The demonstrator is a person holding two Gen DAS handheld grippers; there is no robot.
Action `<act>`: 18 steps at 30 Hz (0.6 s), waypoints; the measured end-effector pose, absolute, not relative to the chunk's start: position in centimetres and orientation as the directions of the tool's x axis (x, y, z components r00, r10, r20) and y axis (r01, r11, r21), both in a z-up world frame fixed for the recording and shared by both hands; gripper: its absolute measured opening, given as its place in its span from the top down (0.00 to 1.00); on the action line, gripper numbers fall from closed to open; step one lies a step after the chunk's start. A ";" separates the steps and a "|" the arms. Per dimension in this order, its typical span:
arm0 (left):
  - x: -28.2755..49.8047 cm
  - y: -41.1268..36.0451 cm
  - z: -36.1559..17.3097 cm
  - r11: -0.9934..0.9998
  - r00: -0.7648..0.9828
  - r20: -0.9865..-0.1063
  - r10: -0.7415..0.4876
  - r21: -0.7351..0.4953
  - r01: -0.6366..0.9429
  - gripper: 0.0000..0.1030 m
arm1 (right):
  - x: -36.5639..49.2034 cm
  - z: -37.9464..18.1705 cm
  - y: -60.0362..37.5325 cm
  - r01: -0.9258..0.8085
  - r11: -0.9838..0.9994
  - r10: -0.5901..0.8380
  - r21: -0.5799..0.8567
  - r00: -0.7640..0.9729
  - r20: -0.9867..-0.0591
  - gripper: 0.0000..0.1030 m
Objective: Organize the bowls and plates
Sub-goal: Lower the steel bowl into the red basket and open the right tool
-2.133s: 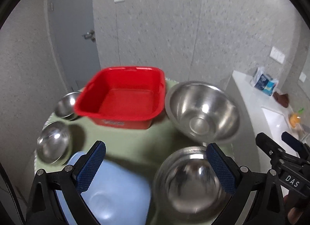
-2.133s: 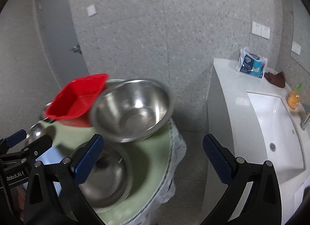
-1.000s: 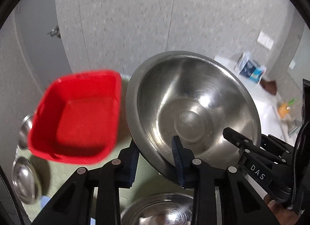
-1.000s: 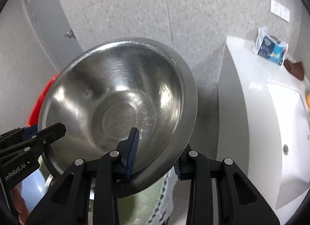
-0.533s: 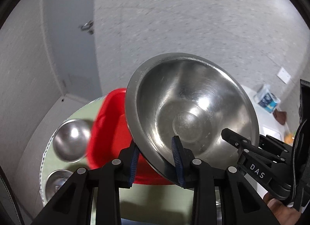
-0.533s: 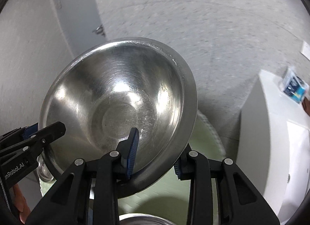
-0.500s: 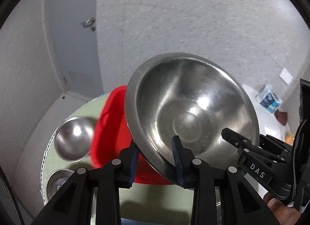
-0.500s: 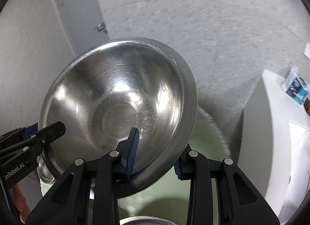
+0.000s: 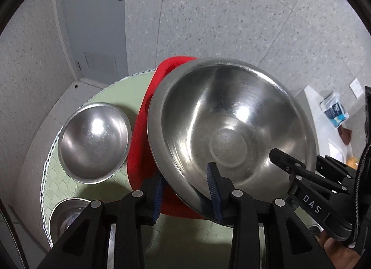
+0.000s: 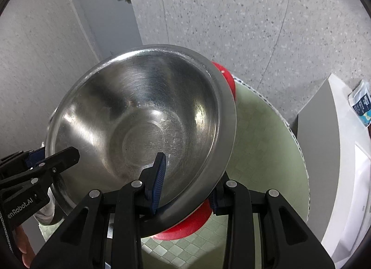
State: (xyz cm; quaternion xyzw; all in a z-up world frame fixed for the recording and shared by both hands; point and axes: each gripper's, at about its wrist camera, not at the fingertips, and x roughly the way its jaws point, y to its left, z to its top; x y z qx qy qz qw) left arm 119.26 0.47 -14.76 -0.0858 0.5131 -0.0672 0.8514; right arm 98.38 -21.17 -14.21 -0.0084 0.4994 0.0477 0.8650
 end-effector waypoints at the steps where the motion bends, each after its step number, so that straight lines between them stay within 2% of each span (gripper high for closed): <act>1: 119.4 0.8 -15.0 0.976 0.460 -0.865 -0.202 -0.215 0.025 0.69 | 98.5 -14.4 -21.2 -0.091 0.995 0.072 0.030 0.494 -0.866 0.67; 5: 119.6 0.9 -16.0 0.976 0.446 -0.872 -0.202 -0.218 0.016 0.67 | 98.3 -14.9 -20.4 -0.097 0.995 0.053 0.006 0.494 -0.868 0.64; 9: 120.0 0.9 -16.0 0.972 0.459 -0.861 -0.216 -0.234 0.020 0.60 | 98.2 -15.0 -19.9 -0.128 0.991 0.097 0.038 0.492 -0.865 0.42; 16: 118.1 1.3 -15.2 0.965 0.501 -0.834 -0.233 -0.263 0.011 0.34 | 97.3 -14.4 -20.5 -0.140 0.984 0.166 0.110 0.499 -0.850 0.38; 18: 116.9 1.6 -14.5 0.964 0.526 -0.820 -0.226 -0.267 -0.002 0.30 | 96.8 -13.8 -20.6 -0.151 0.982 0.177 0.115 0.511 -0.841 0.34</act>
